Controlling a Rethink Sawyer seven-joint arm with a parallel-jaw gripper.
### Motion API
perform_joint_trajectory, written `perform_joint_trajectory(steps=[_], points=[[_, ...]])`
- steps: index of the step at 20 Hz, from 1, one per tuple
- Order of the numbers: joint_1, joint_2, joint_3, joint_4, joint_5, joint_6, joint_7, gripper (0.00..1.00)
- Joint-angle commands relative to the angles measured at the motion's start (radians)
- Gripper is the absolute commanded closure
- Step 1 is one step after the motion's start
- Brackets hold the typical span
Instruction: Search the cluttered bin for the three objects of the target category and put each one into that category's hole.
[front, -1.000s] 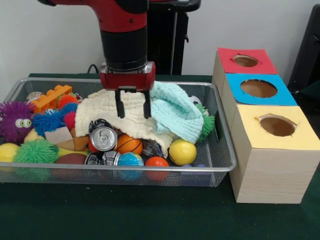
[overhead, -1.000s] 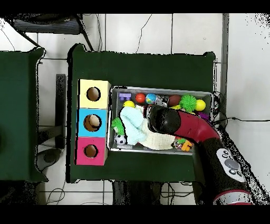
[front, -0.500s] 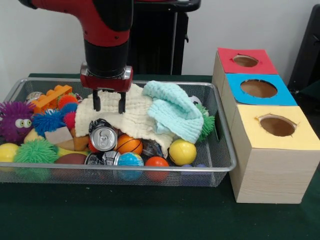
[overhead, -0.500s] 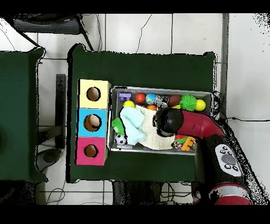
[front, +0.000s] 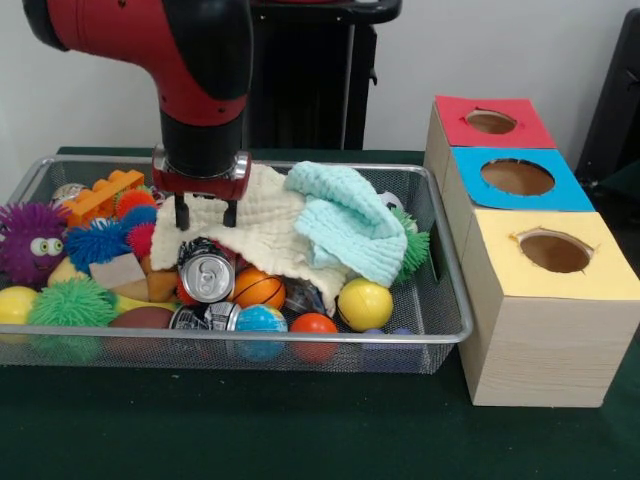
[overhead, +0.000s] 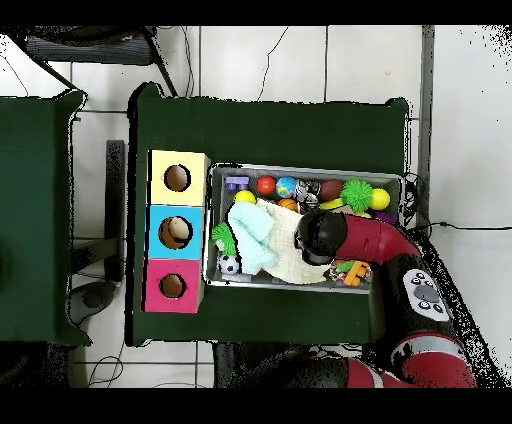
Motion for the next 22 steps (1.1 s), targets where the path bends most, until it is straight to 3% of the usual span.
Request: perform_joint_trajectory(steps=[1, 3, 4, 12, 22], points=[[-0.04, 0.125, 0.039, -0.03, -0.03, -0.103, 0.078, 0.0], [-0.063, 0.123, 0.065, -0.007, -0.031, -0.133, 0.051, 0.0], [-0.075, 0.121, 0.078, 0.007, -0.031, -0.151, 0.04, 1.0], [-0.096, 0.047, 0.106, 0.093, 0.026, -0.125, 0.09, 1.0], [-0.154, -0.211, 0.214, 0.28, 0.152, -0.007, 0.067, 1.0]])
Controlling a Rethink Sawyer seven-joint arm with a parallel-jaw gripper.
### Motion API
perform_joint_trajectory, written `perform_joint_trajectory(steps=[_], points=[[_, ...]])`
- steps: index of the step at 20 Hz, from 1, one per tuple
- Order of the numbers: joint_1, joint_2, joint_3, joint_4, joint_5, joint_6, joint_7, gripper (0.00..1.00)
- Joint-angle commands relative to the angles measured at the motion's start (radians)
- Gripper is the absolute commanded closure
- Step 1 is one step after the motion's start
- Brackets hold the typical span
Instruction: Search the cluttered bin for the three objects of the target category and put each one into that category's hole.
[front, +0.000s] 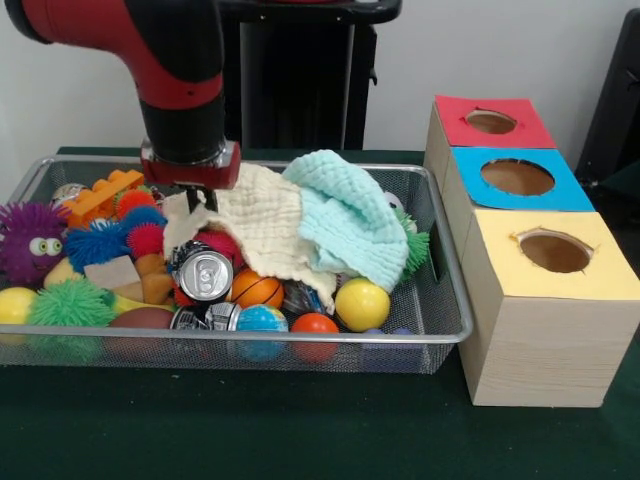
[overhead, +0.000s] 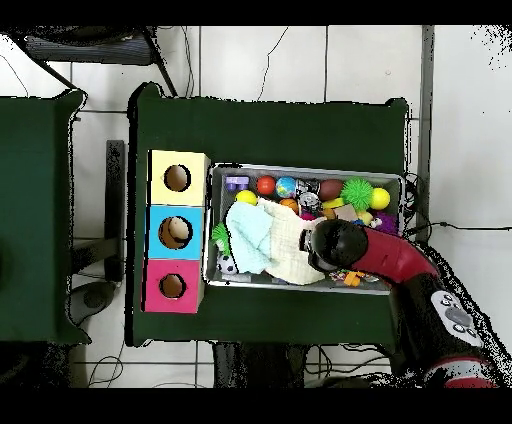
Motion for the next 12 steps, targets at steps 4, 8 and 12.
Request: perform_joint_trajectory(steps=[4, 8, 12], points=[[-0.014, -0.223, 0.136, 0.211, 0.135, 0.095, 0.089, 1.0], [-0.004, -0.29, 0.15, 0.265, 0.195, 0.086, 0.111, 1.0], [-0.012, -0.293, 0.167, 0.325, 0.253, 0.099, 0.113, 1.0]])
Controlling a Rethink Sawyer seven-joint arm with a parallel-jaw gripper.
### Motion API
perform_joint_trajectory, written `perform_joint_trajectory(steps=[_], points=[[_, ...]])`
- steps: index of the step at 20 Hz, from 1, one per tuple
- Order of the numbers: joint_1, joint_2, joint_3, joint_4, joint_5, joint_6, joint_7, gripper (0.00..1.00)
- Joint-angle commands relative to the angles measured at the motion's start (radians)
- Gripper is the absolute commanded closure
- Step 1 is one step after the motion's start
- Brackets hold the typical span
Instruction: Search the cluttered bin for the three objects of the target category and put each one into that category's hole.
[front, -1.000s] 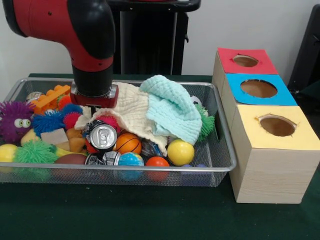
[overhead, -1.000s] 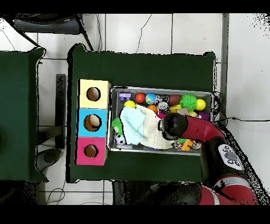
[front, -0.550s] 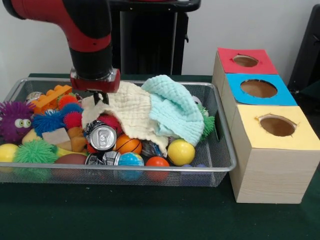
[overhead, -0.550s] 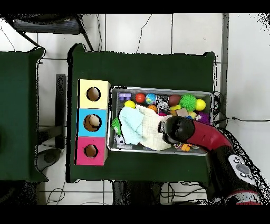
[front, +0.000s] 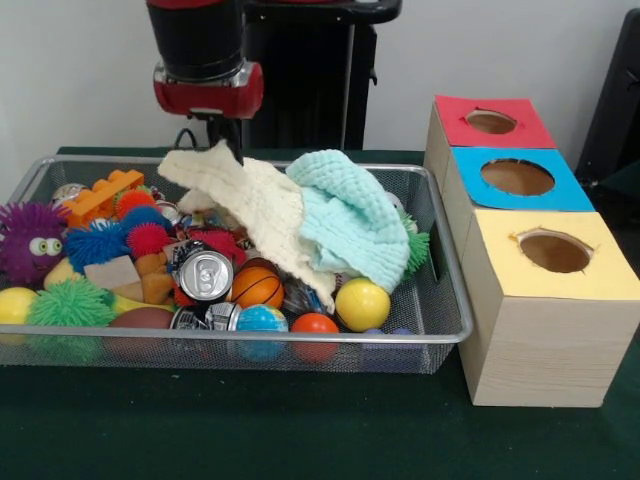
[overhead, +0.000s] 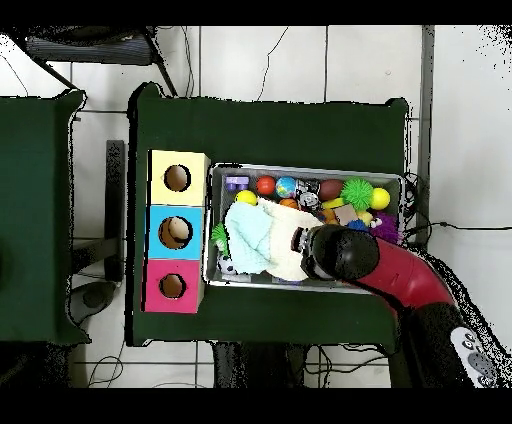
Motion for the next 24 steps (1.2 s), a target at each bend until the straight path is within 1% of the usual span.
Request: perform_joint_trajectory(steps=[1, 6, 8, 11, 16, 19, 21, 24], points=[[-0.001, -0.077, 0.126, 0.182, 0.124, 0.083, 0.116, 1.0], [-0.002, -0.097, 0.167, 0.295, 0.216, 0.009, 0.142, 1.0], [-0.002, -0.093, 0.189, 0.327, 0.257, -0.018, 0.152, 1.0], [-0.014, -0.069, 0.229, 0.365, 0.319, -0.061, 0.152, 1.0], [-0.011, -0.076, 0.272, 0.421, 0.402, -0.1, 0.166, 1.0], [-0.004, -0.054, 0.29, 0.423, 0.428, -0.124, 0.169, 1.0], [-0.009, -0.047, 0.295, 0.416, 0.423, -0.147, 0.154, 1.0], [-0.004, -0.012, 0.273, 0.351, 0.39, -0.123, 0.126, 1.0]])
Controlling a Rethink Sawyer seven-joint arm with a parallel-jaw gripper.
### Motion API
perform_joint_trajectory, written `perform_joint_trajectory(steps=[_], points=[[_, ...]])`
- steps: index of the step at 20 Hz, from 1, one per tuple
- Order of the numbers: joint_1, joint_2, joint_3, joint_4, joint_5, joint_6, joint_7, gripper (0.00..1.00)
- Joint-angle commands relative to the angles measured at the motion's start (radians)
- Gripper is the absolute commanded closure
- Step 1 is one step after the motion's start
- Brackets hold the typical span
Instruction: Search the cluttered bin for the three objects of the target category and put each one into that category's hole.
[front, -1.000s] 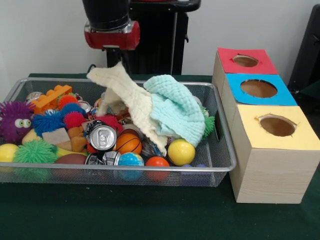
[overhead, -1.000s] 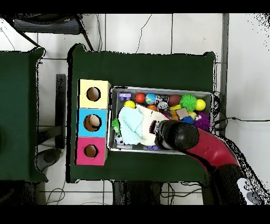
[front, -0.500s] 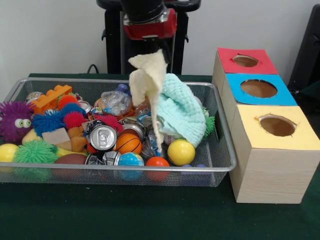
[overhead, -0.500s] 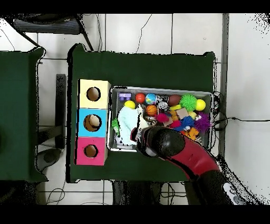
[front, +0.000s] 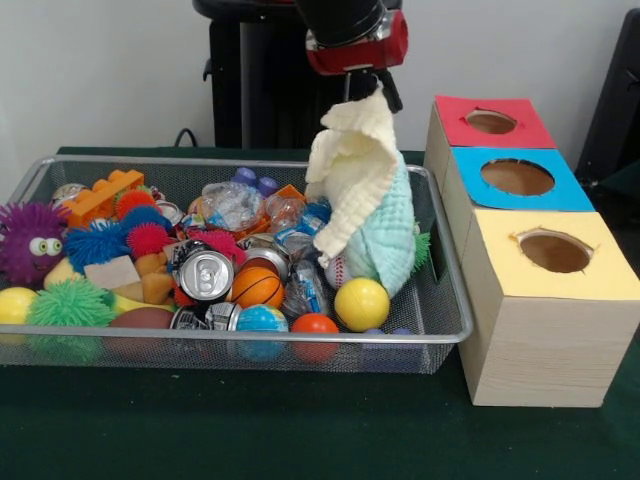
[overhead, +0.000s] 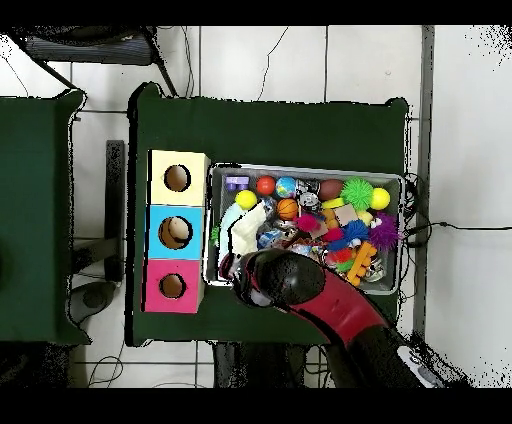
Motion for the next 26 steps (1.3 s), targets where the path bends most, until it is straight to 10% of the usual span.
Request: perform_joint_trajectory(steps=[1, 7, 8, 26], points=[[-0.001, 0.078, 0.072, -0.026, 0.034, -0.071, 0.116, 1.0], [0.003, 0.096, 0.07, -0.097, -0.046, -0.082, 0.045, 1.0], [0.005, 0.096, 0.067, -0.105, -0.057, -0.08, 0.037, 0.0], [0.044, 0.05, -0.072, -0.338, -0.186, 0.159, 0.067, 0.0]])
